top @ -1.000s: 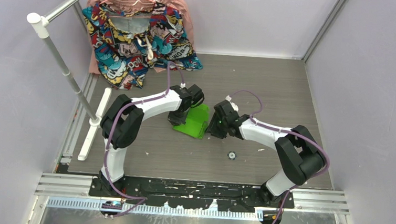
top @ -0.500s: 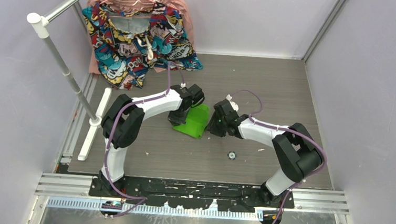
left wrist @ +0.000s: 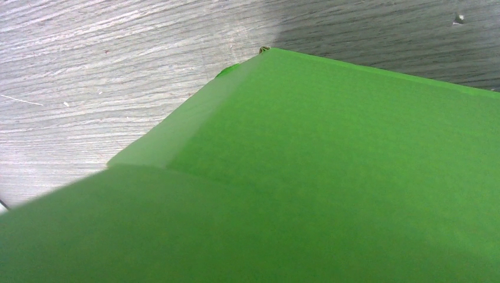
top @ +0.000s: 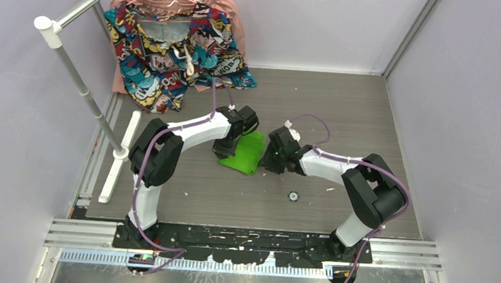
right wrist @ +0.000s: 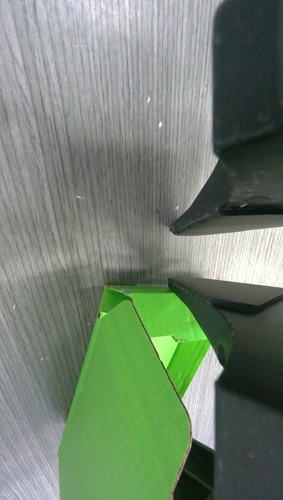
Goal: Fold the paper box
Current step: Fold the paper box at the center of the board.
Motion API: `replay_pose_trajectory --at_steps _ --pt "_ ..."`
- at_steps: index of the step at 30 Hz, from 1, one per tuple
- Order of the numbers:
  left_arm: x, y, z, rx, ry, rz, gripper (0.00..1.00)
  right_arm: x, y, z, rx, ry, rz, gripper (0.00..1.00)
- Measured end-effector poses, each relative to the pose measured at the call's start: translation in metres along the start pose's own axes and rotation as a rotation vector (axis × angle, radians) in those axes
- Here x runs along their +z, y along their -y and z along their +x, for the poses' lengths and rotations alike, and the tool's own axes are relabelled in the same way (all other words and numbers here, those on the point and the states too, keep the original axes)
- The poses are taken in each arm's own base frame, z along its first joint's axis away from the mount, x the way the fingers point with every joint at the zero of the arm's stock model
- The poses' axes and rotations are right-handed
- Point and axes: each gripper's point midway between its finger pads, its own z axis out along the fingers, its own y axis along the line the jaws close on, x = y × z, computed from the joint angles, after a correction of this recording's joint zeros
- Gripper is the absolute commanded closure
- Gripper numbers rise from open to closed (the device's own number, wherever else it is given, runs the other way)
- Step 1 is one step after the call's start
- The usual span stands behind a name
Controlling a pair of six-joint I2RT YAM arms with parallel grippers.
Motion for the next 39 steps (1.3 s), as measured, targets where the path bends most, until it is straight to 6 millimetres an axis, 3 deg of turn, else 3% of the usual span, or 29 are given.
replay_pose_trajectory --at_steps 20,30,39 --pt "0.0 0.0 0.0 0.0 -0.001 0.0 1.0 -0.015 -0.014 -0.013 0.0 0.046 -0.038 0.62" --pt "0.0 0.0 0.0 0.001 -0.002 -0.001 1.0 -0.008 -0.011 -0.009 -0.002 0.031 -0.024 0.62" --pt "0.0 0.0 -0.001 0.003 -0.009 -0.004 1.0 -0.004 -0.02 -0.01 -0.008 0.028 -0.036 0.62"
